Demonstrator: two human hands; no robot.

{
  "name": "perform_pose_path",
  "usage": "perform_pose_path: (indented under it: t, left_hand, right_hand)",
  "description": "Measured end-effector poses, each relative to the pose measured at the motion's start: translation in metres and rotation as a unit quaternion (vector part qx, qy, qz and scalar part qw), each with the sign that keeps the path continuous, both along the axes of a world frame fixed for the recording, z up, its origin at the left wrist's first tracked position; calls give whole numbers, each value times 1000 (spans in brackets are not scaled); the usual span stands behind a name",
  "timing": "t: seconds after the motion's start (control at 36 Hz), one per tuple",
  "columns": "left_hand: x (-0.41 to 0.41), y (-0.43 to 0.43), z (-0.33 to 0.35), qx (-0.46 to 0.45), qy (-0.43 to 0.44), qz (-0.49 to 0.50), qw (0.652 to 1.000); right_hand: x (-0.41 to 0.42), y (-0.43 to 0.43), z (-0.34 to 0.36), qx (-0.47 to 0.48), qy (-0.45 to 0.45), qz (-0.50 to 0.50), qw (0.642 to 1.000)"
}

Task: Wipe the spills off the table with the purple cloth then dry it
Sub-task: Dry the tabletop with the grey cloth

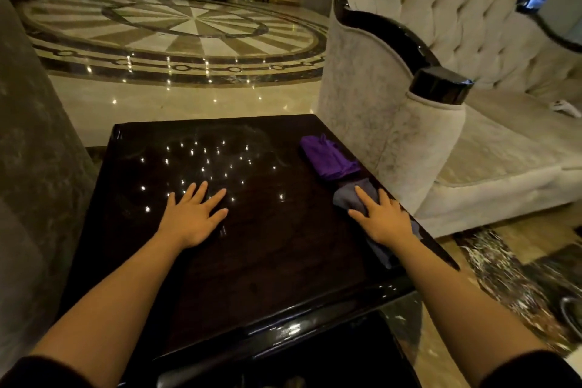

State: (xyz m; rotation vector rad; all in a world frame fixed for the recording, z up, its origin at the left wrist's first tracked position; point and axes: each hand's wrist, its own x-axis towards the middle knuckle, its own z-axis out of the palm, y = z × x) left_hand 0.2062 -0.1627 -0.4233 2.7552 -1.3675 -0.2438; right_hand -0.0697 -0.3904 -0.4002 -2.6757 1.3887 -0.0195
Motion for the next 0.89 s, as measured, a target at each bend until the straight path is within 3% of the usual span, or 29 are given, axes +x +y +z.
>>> perform_pose_path:
  t: [0.19, 0.42, 0.53, 0.89]
  left_hand:
    - [-7, 5, -17, 7, 25, 9, 1000]
    - [-7, 4, -9, 8, 62, 11, 998]
    - [-11, 12, -3, -46, 74, 34, 996]
    - [-42, 90, -8, -59, 78, 137, 986]
  right_hand:
    - [2, 10, -11, -62, 43, 8, 997]
    - [32, 13, 10, -81, -81, 111, 987]
    - [73, 22, 24, -100, -84, 185, 974]
    - [192, 58, 11, -1, -50, 280, 959]
